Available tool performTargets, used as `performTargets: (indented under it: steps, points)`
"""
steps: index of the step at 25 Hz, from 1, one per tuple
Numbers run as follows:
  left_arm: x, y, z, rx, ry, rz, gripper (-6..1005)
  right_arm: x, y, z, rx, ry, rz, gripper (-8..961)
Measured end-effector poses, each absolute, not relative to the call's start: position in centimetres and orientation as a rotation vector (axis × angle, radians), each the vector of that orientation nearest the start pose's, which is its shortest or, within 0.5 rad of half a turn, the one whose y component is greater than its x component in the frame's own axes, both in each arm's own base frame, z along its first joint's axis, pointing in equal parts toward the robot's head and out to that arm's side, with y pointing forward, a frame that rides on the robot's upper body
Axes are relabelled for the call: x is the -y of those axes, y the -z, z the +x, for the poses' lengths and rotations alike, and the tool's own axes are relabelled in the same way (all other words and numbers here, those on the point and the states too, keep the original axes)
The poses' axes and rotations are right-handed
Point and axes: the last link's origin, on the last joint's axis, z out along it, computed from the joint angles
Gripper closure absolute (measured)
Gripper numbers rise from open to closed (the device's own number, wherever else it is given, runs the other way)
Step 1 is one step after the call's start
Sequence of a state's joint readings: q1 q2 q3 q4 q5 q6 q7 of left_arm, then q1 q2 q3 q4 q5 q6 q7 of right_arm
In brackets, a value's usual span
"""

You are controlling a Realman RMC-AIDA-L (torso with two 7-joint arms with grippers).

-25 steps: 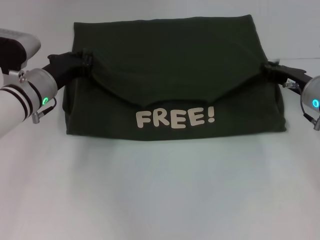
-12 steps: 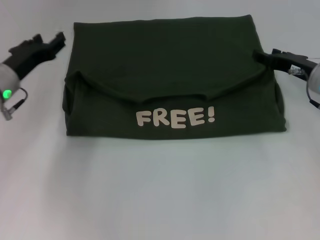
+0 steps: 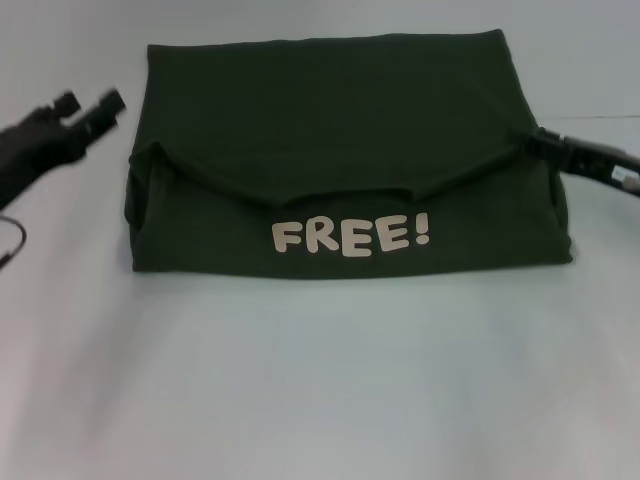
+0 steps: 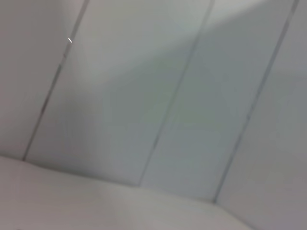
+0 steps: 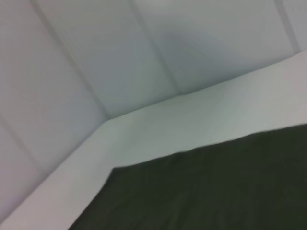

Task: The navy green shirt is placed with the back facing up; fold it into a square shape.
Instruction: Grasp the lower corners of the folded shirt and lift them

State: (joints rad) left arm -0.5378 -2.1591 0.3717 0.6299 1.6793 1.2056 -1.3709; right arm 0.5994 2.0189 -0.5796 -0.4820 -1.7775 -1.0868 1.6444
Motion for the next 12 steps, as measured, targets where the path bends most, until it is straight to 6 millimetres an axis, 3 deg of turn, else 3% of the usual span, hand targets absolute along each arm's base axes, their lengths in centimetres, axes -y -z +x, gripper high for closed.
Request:
performTargets:
  steps: [6,12]
  points:
    - [-35.5,-3.1,-30.3,0.8,0.83,-2.075,244,-37.1,-3.3,30.0,-1.162,-0.882,-2.164,296]
    - [-34.3,-1.3,-31.8,0.752,0.64,-2.178,245,-35.9,-3.7,30.5,-1.183,-0.935,-2.159,298]
